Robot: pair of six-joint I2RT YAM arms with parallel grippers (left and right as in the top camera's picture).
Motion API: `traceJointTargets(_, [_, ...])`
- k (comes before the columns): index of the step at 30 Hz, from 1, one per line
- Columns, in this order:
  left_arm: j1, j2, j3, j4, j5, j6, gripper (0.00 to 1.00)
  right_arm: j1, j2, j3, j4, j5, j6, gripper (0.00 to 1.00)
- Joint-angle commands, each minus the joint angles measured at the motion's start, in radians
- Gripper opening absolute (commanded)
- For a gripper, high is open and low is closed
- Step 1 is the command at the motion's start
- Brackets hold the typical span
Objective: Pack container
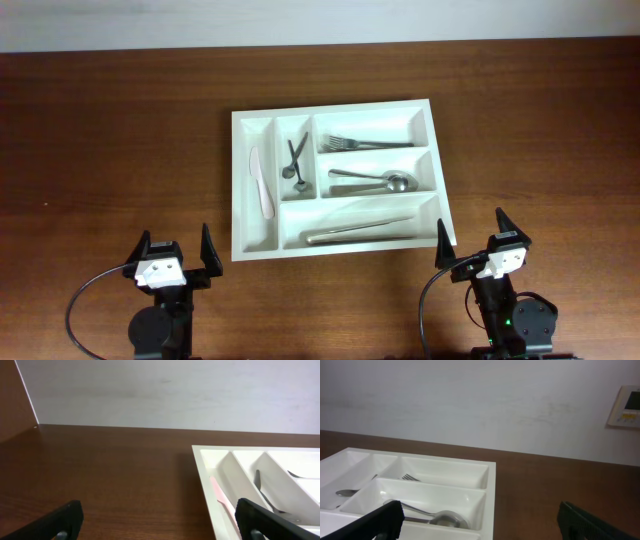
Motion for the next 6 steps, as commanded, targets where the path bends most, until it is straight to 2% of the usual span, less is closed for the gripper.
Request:
traceJointTargets(1, [0.003,-0.01,-0.009,0.0,0.015,0.016,0.99,0.009,-0.007,-0.005,0.003,0.011,0.005,0.99])
traceJointTargets(6, [0.003,-0.01,-0.009,0.0,0.014,0.016,0.99,0.009,-0.006,-0.005,0.003,0.011,0.005,0.99])
